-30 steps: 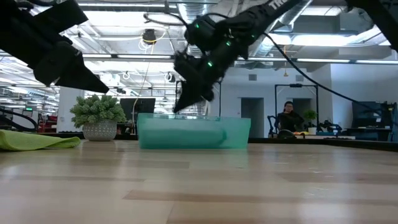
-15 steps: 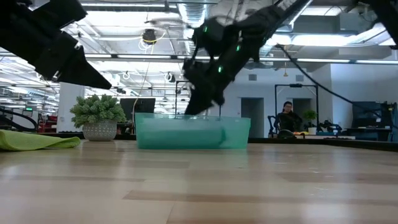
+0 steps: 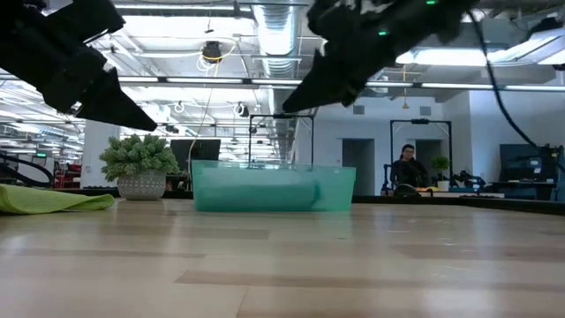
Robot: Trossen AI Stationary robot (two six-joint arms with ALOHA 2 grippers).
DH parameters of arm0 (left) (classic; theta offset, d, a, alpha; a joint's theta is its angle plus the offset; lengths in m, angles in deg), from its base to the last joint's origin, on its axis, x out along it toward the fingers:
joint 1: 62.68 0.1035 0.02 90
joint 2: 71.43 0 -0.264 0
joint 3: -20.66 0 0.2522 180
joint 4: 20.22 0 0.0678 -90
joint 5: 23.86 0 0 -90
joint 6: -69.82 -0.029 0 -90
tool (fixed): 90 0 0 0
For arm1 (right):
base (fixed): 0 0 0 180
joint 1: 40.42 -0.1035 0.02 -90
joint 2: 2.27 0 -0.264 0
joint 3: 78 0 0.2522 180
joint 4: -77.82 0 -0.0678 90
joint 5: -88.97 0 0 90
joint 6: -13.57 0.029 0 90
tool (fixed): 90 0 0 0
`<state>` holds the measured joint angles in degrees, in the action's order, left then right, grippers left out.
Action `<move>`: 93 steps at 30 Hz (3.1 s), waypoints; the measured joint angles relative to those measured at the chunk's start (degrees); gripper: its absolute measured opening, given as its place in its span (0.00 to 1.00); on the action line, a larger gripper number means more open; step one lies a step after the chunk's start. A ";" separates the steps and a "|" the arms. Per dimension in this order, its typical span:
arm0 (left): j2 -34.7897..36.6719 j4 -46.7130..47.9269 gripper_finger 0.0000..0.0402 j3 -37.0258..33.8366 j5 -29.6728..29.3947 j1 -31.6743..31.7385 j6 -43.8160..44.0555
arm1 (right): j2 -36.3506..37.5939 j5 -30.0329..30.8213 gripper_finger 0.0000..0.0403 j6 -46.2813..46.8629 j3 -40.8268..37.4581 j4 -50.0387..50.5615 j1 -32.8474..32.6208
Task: Fold microfiber towels
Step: Fold the yellow towel
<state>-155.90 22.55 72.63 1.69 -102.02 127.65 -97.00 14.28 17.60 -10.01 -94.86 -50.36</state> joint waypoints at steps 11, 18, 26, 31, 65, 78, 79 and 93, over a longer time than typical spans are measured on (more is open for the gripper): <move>0.00 -12.17 0.28 4.29 14.66 -0.10 -25.58 | -9.10 7.27 0.04 -4.90 -5.73 -17.64 -7.95; 0.00 -13.43 0.28 5.49 11.86 0.45 -27.20 | -8.87 7.87 0.08 -3.02 -5.72 -15.98 -10.81; 0.00 -13.48 0.28 5.49 6.20 0.49 -30.19 | -1.41 16.84 0.13 -1.21 -5.55 -9.80 -14.16; 0.00 -13.48 0.28 5.49 6.10 0.49 -30.22 | 8.38 15.34 0.21 9.19 -5.55 8.22 -17.43; 0.00 -13.56 0.28 5.44 6.69 1.20 -27.00 | -2.13 -25.97 0.21 33.50 -5.93 37.30 -41.83; 0.00 -13.54 0.28 5.44 6.78 1.71 -26.91 | -2.50 -10.31 0.02 18.61 1.76 27.60 -32.68; 0.00 -13.56 0.28 5.44 6.78 1.71 -26.90 | -2.50 -8.24 0.01 16.52 2.91 27.53 -32.15; 0.00 -23.22 0.28 5.42 10.04 1.62 -35.22 | -12.78 3.23 0.08 9.33 6.96 14.20 -17.76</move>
<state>-155.90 -0.67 78.06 11.73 -100.40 92.43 -109.78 17.52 26.94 -3.05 -80.66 -68.12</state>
